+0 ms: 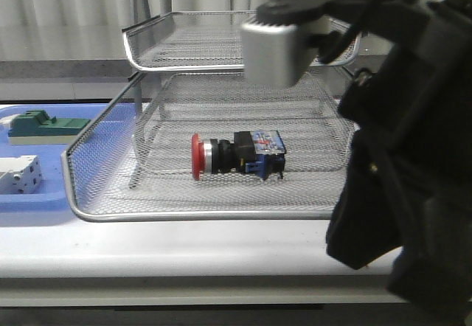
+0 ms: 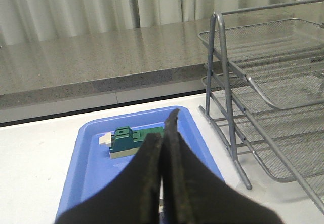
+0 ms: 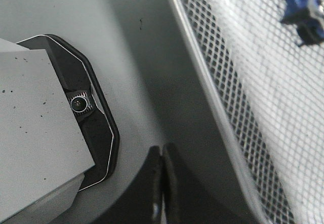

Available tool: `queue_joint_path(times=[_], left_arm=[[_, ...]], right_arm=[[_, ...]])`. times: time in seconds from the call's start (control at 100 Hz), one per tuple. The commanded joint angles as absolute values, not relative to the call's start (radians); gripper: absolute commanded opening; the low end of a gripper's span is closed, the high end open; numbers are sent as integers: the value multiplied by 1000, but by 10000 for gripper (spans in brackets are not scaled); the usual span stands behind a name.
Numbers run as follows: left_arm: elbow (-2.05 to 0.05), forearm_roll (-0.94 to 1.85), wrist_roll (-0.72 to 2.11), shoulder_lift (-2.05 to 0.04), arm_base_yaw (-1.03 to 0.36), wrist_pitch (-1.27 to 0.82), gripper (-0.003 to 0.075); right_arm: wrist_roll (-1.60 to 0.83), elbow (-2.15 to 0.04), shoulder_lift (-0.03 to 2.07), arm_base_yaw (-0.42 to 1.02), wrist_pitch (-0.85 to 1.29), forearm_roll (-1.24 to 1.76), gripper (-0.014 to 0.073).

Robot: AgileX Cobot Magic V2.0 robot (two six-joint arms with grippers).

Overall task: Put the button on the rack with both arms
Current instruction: 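Push the middle tier back into the rack with the right gripper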

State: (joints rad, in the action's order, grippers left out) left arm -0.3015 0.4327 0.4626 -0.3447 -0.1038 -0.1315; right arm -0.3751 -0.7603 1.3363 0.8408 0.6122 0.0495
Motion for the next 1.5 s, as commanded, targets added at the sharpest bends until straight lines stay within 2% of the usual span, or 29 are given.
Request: queue_joint_path(times=[0.0, 0.54, 0.99, 1.2, 1.49], left_arm=[[-330, 445, 453, -352, -104, -54, -20], [-330, 445, 453, -352, -104, -54, -20], [-330, 445, 453, -352, -104, -54, -20], [-330, 445, 453, -352, -104, -54, -20], [-330, 445, 453, -352, -104, -54, -20]], right_arm=[[-386, -786, 1350, 857, 529, 33, -63], [-366, -793, 1481, 858, 315, -114, -57], [-367, -956, 1586, 653, 219, -151, -57], [-367, -1047, 1646, 592, 216, -153, -57], [-367, -1050, 1625, 607, 275, -75, -57]])
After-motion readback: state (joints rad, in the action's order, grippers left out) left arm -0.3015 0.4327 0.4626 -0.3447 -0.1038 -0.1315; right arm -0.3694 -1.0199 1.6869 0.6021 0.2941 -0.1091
